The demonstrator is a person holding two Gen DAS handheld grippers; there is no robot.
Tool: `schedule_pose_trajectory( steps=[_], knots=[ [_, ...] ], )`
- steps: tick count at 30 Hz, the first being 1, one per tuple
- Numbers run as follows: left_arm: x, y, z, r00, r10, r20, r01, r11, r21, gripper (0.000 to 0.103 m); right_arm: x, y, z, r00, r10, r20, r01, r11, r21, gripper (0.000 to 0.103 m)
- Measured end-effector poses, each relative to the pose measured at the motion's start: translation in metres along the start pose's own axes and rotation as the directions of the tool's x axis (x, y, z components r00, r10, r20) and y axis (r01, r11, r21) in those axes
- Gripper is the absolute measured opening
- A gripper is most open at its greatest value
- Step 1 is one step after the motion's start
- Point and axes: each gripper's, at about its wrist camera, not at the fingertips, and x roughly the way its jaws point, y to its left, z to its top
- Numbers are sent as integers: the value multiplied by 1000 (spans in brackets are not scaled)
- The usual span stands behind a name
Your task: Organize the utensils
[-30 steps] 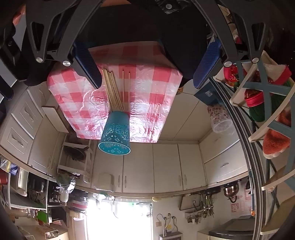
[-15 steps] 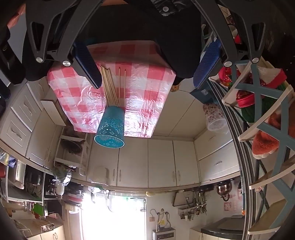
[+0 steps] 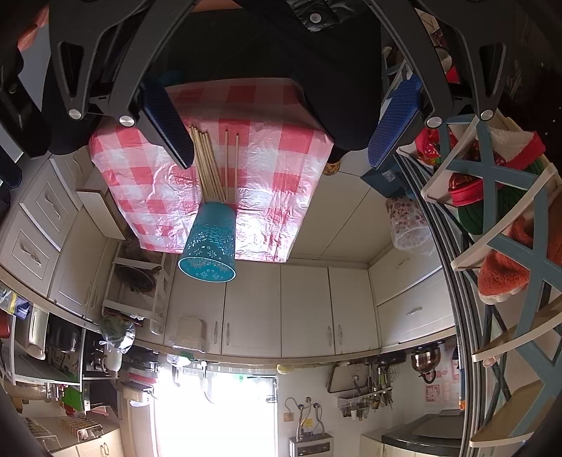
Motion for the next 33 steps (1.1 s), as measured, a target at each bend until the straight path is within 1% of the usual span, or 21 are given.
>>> schedule_pose_trajectory(
  steps=[18, 33],
  knots=[
    [4, 2, -8, 1000, 0, -11, 0, 1000, -1, 95, 4, -1, -3, 1000, 6, -18, -6, 1000, 6, 96],
    [2, 2, -4, 1000, -2, -3, 2, 1000, -4, 95, 2, -1, -1, 1000, 7, -14, -7, 1000, 5, 96]
  ],
)
